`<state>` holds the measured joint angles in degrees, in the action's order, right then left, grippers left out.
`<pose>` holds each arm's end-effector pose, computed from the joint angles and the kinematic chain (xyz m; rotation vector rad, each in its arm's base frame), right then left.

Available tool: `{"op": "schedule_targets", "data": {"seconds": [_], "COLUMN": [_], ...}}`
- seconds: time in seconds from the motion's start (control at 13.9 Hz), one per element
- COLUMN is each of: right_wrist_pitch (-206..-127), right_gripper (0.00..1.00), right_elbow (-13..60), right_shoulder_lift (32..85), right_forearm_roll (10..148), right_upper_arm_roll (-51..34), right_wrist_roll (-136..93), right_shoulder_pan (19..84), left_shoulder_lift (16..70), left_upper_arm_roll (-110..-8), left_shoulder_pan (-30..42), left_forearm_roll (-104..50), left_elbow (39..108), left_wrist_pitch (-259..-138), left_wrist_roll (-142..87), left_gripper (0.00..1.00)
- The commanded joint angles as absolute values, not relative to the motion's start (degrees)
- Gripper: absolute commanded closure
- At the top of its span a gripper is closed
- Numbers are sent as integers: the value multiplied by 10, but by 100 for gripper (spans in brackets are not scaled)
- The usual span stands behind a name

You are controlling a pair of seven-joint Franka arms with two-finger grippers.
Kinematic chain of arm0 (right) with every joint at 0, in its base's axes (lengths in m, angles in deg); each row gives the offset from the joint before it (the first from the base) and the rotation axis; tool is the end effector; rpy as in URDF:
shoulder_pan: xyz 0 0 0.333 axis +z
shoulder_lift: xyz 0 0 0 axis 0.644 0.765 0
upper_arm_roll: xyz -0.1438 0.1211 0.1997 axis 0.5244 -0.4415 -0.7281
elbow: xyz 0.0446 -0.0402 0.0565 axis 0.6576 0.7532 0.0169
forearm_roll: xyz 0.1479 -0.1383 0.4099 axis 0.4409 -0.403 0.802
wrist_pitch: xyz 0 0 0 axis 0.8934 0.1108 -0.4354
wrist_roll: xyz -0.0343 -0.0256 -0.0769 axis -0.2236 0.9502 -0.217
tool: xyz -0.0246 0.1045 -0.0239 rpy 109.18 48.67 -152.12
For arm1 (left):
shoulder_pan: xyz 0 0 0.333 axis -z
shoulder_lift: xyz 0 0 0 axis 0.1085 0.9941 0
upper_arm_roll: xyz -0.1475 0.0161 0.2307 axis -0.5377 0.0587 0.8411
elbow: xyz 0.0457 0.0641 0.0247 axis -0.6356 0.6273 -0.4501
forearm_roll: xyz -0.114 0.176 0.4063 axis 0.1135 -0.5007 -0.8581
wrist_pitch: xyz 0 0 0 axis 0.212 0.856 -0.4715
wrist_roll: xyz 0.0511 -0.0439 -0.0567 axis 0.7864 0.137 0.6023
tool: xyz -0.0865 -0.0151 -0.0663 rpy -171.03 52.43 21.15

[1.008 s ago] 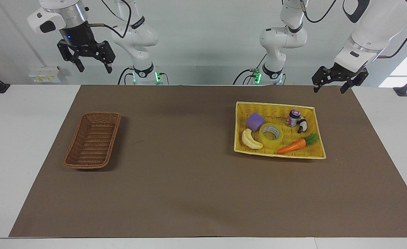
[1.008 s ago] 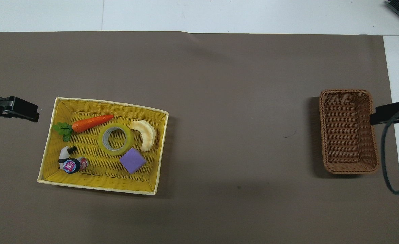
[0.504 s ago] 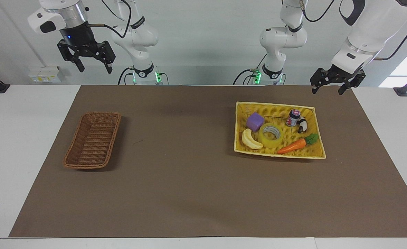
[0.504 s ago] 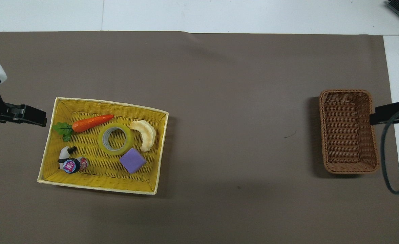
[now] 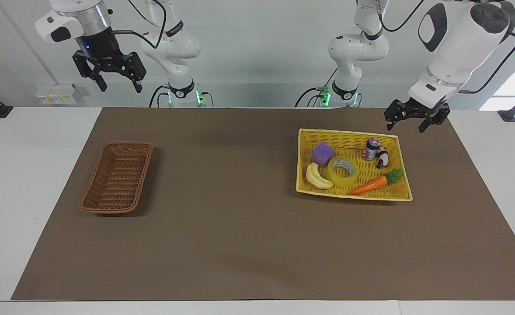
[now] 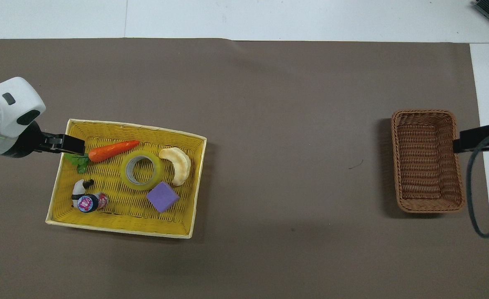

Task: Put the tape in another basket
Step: 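Reach the left gripper over the yellow tray to the tape roll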

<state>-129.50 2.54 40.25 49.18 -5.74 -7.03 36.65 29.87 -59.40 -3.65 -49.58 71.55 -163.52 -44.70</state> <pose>0.5848 0.0120 0.6661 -3.1283 0.1418 -0.0265 0.6074 -0.0644 0.4677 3.0969 -0.1815 -0.0320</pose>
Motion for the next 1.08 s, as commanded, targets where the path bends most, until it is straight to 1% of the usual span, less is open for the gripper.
{"op": "schedule_targets", "data": {"seconds": [0.0,0.22,0.5,0.79,1.01], "right_wrist_pitch": [-1291,-1291,-1291,-1291,-1291], "right_gripper": [0,0,0,0,0], "right_elbow": [38,38,38,38,38], "right_shoulder_lift": [391,391,391,391,391], "right_forearm_roll": [492,492,492,492,492], "right_upper_arm_roll": [-61,-61,-61,-61,-61], "right_wrist_roll": [-68,-68,-67,-67,-67], "right_shoulder_pan": [361,361,361,361,361], "left_shoulder_lift": [270,270,271,321,360], "left_upper_arm_roll": [-594,-597,-598,-597,-597], "left_shoulder_pan": [-32,-32,-19,22,34], "left_forearm_roll": [-488,-489,-488,-488,-488], "left_elbow": [779,811,889,974,988], "left_wrist_pitch": [-1679,-1698,-1785,-1949,-1993], "left_wrist_roll": [-381,-309,-223,-191,-189], "left_gripper": [0,0,0,0,0]}}
